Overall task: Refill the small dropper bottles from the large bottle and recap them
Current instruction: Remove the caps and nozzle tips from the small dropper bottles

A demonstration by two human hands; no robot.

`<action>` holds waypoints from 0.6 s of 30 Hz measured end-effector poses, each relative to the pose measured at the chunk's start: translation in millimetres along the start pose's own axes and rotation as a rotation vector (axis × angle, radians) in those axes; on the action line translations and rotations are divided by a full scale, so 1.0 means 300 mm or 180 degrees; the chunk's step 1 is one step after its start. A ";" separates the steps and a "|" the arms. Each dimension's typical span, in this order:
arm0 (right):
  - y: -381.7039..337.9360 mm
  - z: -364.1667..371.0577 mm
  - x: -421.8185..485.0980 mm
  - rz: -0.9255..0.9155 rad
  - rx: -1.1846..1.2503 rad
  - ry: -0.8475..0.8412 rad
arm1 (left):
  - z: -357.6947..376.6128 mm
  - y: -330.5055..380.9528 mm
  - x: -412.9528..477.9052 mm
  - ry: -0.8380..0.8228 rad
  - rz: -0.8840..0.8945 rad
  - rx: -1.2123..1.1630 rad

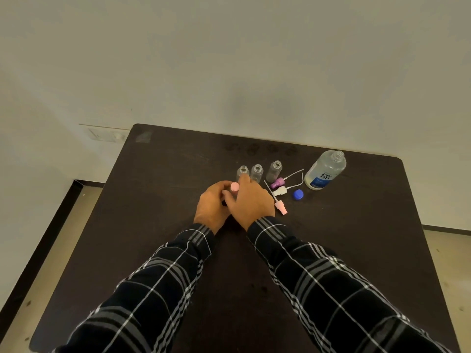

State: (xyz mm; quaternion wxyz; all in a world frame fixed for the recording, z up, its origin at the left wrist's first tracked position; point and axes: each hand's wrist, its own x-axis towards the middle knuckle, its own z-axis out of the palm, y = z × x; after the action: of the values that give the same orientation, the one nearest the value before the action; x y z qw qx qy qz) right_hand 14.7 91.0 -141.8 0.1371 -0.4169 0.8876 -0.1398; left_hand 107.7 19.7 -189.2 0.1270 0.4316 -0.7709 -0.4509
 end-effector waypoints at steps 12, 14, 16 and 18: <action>0.073 -0.015 -0.001 -0.1187 -0.0390 -0.0296 | 0.005 -0.002 -0.009 0.0051 -0.0017 -0.0116; 0.077 -0.022 -0.001 -0.1152 -0.0244 -0.0255 | 0.005 -0.001 -0.009 0.0010 -0.0006 -0.0088; 0.086 -0.016 -0.022 -0.1085 0.0039 0.0035 | 0.003 0.000 -0.007 -0.0006 0.0027 -0.0062; 0.107 0.001 -0.056 -0.0695 0.0406 0.0366 | 0.001 0.002 0.002 0.0055 0.0087 -0.0002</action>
State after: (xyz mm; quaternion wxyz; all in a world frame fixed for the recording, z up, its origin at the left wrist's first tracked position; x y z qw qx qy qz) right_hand 2.7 123.6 -151.7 0.0963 -0.4928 0.8327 -0.2337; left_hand 106.9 19.6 -189.1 0.1400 0.4249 -0.7755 -0.4456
